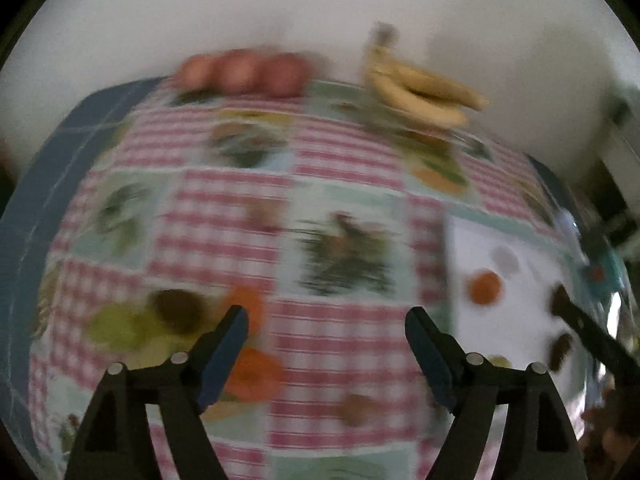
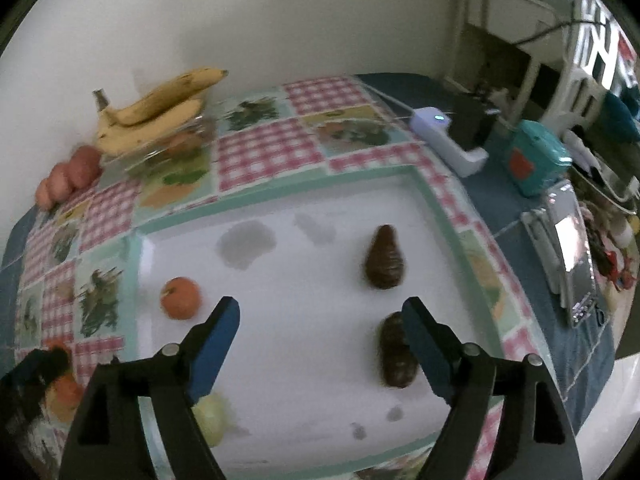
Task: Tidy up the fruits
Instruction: 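Move both open tools back over the fruit cluster toward the green grapes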
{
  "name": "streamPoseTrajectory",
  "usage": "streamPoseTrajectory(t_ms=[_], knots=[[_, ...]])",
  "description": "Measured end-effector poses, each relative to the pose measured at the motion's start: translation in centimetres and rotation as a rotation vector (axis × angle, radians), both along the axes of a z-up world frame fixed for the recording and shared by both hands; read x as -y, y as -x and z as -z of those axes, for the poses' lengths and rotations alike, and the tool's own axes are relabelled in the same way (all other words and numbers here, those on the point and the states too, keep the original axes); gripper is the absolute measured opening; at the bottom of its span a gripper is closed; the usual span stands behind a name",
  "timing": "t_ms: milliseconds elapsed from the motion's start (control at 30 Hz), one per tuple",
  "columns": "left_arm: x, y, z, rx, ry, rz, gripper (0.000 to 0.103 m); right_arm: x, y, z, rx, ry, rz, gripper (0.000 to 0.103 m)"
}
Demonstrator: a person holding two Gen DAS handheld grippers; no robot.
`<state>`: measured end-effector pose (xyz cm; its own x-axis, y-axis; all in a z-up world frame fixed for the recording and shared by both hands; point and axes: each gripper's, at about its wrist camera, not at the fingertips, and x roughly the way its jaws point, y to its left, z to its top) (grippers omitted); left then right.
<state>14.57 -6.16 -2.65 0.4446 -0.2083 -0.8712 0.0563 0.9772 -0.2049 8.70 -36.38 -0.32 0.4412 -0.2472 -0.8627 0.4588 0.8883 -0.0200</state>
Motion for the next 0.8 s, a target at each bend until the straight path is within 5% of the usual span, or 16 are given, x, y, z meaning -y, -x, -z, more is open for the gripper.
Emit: streamPoseTrajectory(t_ms=[133, 333, 800], knots=[[-5.1, -0.4, -0.4, 0.024, -0.067, -0.123, 0.098, -2.7, -0.8, 0.2, 0.003, 0.000, -0.067, 0.088], [-10.9, -0.4, -1.4, 0.057, -0.143, -0.215, 0.103, -7.7, -1.9, 0.7, 0.016, -0.057, -0.195, 0.091], [-18.9, 0.3, -1.4, 0.027, -0.023, -0.319, 0.103, -19.0, -3.5, 1.4, 0.007, -0.176, -0.455, 0.091]])
